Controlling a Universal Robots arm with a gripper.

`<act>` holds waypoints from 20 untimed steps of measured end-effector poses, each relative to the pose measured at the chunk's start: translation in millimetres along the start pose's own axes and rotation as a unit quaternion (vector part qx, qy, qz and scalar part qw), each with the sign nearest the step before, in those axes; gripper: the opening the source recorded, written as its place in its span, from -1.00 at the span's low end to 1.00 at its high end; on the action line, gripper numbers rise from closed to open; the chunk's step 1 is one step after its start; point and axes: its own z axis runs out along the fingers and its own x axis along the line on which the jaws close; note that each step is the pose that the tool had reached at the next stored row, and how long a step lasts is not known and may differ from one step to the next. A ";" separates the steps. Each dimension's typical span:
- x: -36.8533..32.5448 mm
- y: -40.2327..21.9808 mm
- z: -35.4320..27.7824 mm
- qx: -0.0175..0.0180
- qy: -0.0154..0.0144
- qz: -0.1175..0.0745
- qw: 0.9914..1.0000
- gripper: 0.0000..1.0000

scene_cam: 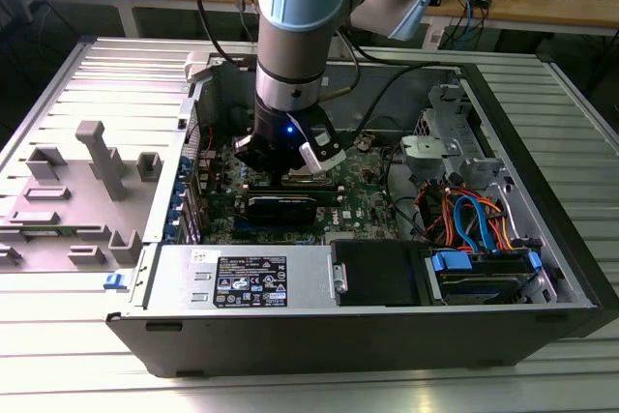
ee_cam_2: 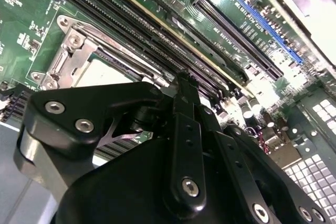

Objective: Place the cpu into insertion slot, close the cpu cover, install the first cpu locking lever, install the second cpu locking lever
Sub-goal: 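Install the second cpu locking lever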

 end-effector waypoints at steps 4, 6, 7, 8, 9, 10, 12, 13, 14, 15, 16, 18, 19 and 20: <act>1.6 0.9 2.0 -0.002 0.000 0.000 1.000 -0.79; 1.6 1.0 4.3 -0.005 -0.001 0.000 1.000 -0.79; 1.4 1.3 5.0 -0.006 -0.001 -0.001 1.000 -0.79; 1.3 1.6 5.3 -0.007 -0.001 -0.001 1.000 -0.79; 1.1 1.9 5.7 -0.007 -0.001 -0.001 1.000 -0.79; 1.2 2.2 6.0 -0.007 -0.001 -0.001 1.000 -0.79; 1.1 3.4 6.8 -0.008 -0.001 -0.001 1.000 -0.79; 1.1 3.8 7.1 -0.009 -0.001 -0.001 1.000 -0.79; 0.9 4.2 7.5 -0.009 -0.001 -0.001 1.000 -0.79; 0.9 4.4 7.9 -0.010 -0.001 -0.001 1.000 -0.79; 0.9 4.6 8.4 -0.010 -0.002 -0.001 1.000 -0.79; 0.9 4.9 9.9 -0.012 -0.002 -0.001 1.000 -0.79; 0.9 4.9 10.9 -0.013 -0.002 -0.001 1.000 -0.79; 1.0 4.8 11.5 -0.013 -0.002 -0.001 1.000 -0.79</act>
